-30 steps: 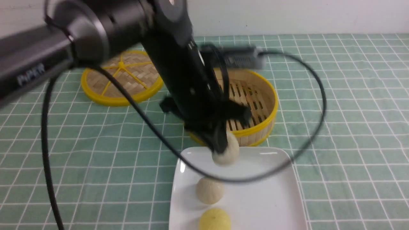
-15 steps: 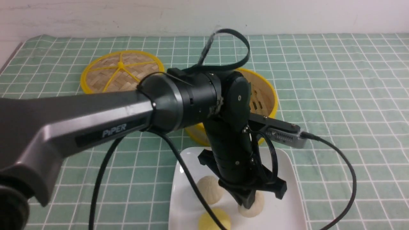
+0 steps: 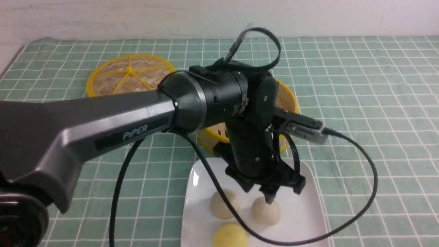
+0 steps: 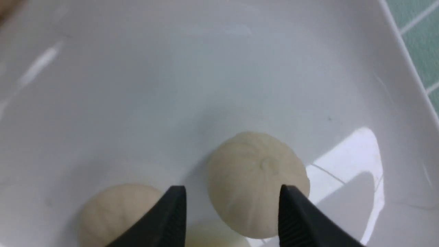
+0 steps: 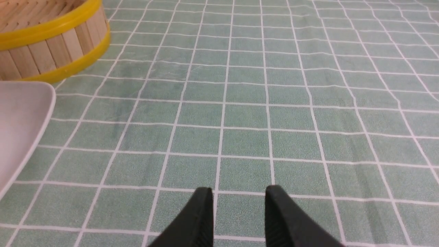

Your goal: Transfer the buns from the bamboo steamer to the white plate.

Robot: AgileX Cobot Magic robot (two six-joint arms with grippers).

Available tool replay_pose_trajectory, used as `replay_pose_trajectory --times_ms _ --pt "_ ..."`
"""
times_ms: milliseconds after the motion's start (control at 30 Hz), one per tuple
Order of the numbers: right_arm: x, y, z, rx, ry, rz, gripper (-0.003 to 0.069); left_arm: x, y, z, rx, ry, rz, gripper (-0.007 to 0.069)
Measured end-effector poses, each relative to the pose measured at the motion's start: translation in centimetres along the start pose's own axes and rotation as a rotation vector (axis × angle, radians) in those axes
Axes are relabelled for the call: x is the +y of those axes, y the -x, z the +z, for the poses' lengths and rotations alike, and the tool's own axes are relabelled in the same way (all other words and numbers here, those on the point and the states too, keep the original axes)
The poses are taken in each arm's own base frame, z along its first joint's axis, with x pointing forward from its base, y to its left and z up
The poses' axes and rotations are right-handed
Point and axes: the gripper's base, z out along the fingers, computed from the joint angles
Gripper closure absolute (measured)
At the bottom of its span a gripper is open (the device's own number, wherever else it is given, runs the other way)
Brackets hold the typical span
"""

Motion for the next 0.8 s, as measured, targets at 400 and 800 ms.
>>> replay_pose_trajectory --times_ms 400,800 --pt "0.0 0.0 0.0 0.000 0.000 0.000 0.0419 0.8 2.8 -11.4 -0.231 0.190 -0.005 0.0510" --pt "0.0 0.0 0.0 0.000 0.000 0.000 0.0419 1.9 -6.0 -16.9 -0.236 0.187 -0.018 0.0623"
